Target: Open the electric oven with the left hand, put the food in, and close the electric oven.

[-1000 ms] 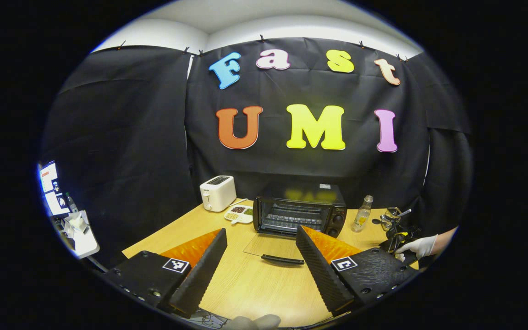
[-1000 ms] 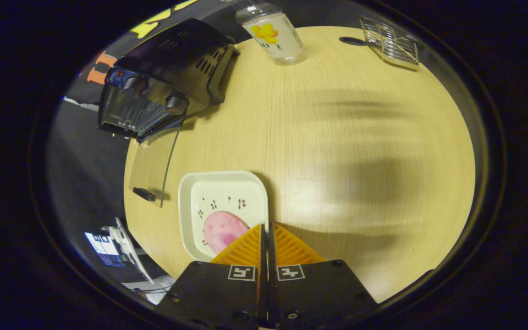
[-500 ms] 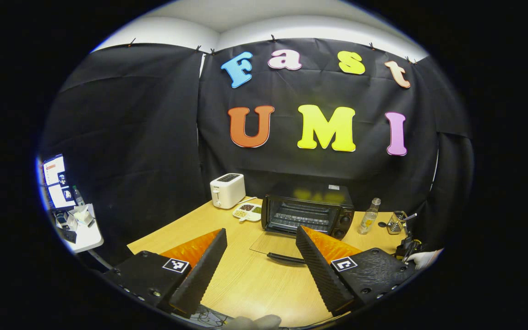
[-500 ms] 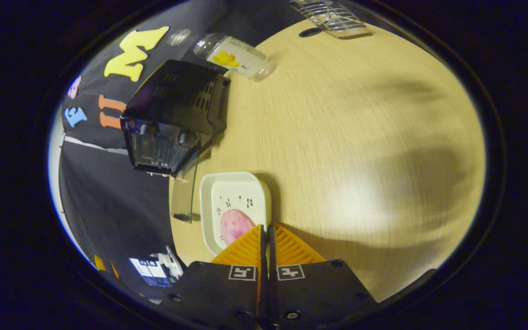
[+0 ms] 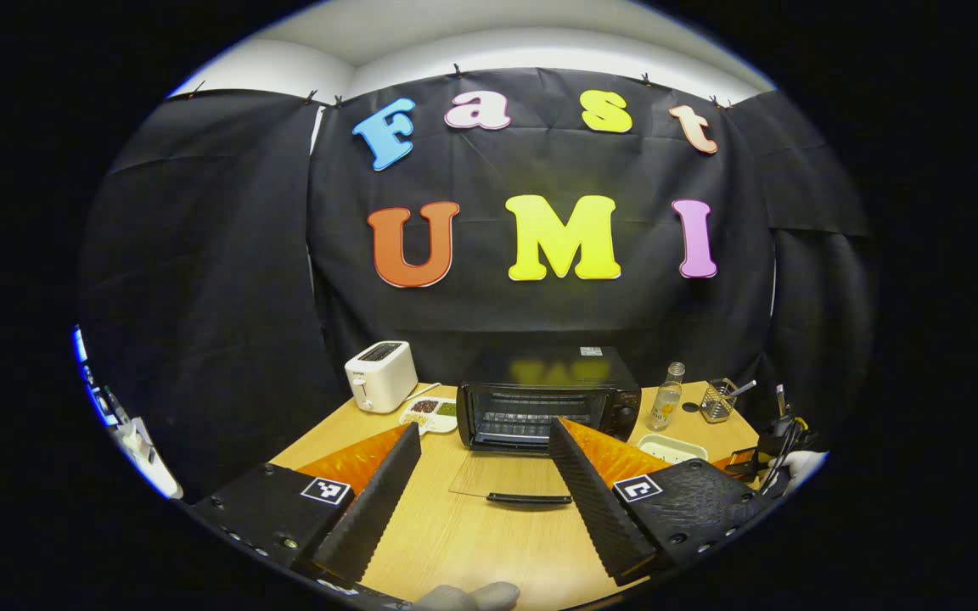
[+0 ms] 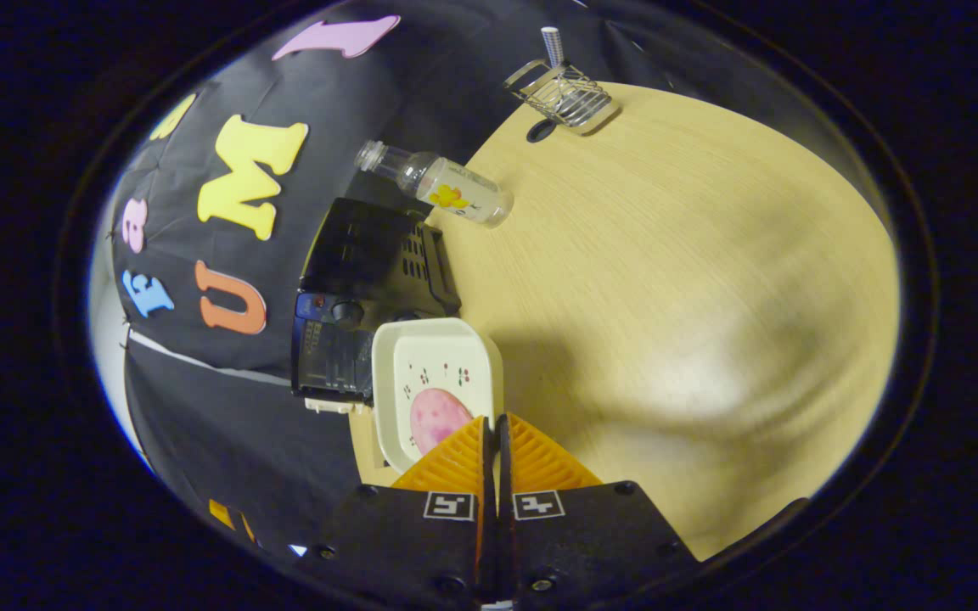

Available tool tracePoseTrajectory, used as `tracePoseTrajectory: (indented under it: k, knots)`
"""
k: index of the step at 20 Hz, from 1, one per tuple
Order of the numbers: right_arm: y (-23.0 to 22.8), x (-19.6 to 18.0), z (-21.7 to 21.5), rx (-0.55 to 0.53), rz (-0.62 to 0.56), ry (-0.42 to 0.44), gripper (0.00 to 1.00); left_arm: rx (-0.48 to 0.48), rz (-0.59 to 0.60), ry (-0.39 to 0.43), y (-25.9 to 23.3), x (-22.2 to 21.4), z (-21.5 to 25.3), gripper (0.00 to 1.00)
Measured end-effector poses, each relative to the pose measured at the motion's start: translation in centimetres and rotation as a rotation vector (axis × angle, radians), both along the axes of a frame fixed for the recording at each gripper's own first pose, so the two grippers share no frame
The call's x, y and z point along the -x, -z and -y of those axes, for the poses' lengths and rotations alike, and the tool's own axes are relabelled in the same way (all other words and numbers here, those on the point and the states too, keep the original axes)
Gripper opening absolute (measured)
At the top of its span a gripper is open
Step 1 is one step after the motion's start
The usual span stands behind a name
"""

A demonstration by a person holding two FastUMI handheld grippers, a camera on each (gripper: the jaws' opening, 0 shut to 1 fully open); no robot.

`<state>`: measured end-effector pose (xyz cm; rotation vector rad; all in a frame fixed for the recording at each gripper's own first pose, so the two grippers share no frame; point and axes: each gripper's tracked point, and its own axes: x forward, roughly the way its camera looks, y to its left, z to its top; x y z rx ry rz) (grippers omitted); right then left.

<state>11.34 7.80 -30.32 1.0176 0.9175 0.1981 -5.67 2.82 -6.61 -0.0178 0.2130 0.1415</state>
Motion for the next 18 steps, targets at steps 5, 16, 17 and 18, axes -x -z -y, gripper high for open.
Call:
tracePoseTrajectory:
  k: [5,16,17,18]
  knots:
    - [-1.2,1.2,-5.3,-0.059,-0.032,0.189,0.04,0.014,0.000,0.111,1.2,-1.3,-3.1,0.96]
    - [1.0,1.6,-21.1,-0.103,-0.091,0.185,0.04,0.053,-0.042,0.064,3.4,-1.1,-11.9,0.96]
    - [1.0,1.3,-22.0,-0.099,-0.086,0.174,0.04,0.046,-0.047,0.058,3.5,-1.0,-12.4,0.97]
    - [1.1,0.8,-22.6,-0.093,-0.081,0.171,0.04,0.040,-0.055,0.049,3.6,-1.0,-12.8,0.97]
